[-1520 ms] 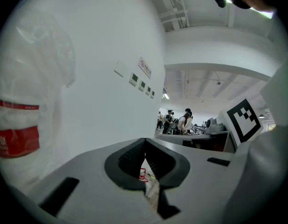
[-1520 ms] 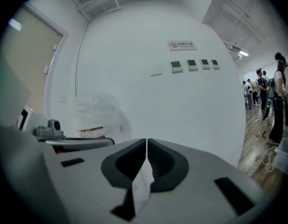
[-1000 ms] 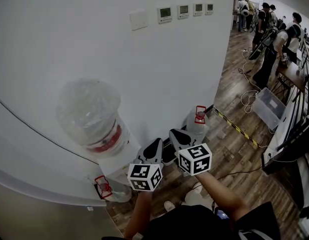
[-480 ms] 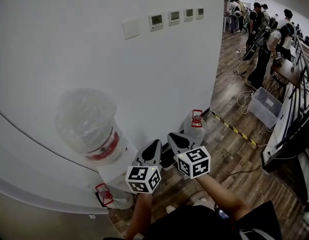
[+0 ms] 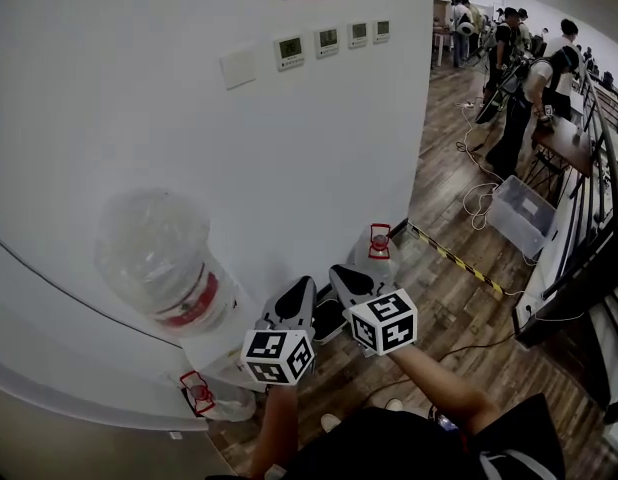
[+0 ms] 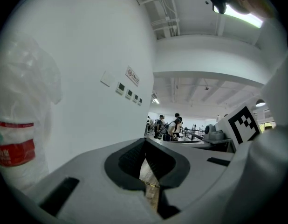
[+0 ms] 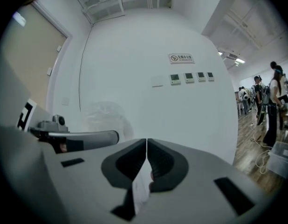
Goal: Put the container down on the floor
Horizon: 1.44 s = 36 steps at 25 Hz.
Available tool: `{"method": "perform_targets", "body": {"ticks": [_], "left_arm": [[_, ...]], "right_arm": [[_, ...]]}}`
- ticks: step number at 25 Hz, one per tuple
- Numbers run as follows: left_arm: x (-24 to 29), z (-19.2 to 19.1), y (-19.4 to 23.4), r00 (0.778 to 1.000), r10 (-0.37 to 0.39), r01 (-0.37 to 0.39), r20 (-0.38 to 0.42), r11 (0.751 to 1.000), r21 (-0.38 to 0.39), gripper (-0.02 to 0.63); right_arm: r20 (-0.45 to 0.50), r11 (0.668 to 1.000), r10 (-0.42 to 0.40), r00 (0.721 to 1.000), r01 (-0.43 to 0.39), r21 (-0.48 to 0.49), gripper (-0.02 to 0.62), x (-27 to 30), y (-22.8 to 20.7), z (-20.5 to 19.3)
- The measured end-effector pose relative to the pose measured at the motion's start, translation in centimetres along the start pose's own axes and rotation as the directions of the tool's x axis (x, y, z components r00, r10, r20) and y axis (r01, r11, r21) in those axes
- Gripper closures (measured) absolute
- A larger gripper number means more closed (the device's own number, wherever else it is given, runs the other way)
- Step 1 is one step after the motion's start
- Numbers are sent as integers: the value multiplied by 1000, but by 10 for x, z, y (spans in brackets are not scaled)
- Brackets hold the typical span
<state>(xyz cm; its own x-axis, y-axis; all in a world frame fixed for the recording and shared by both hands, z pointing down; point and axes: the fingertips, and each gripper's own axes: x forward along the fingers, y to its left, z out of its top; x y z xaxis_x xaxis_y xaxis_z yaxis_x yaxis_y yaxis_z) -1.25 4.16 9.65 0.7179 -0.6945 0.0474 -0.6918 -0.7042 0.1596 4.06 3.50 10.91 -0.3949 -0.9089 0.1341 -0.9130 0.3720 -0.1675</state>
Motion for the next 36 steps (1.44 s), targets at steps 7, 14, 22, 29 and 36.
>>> {"method": "perform_targets", "body": {"ticks": [7,14,22,29,36], "left_arm": [[11,6,-23,1000,-5,5,5,1000,23,588],[15,11,-30,1000,3,-3,2,999,37,588],[23,10,-43,1000,-7,8,-2,999,43,588],[25,8,-44,1000,5,-5,-2,999,47,588],[24,11,-37,1000,18,-18,-1,998,54,588]], "right_arm": [[17,1000,22,1000,-22,2,563,-15,-15,9],[41,1000,12,999,-12,-3,565,-25,-28,14],[31,1000,14,999,-14,-25,565,-31,-36,10],[51,998,-8,999,11,-60,565,-34,-40,12],[48,999,3,999,-1,-45,565,-28,-37,13]]}}
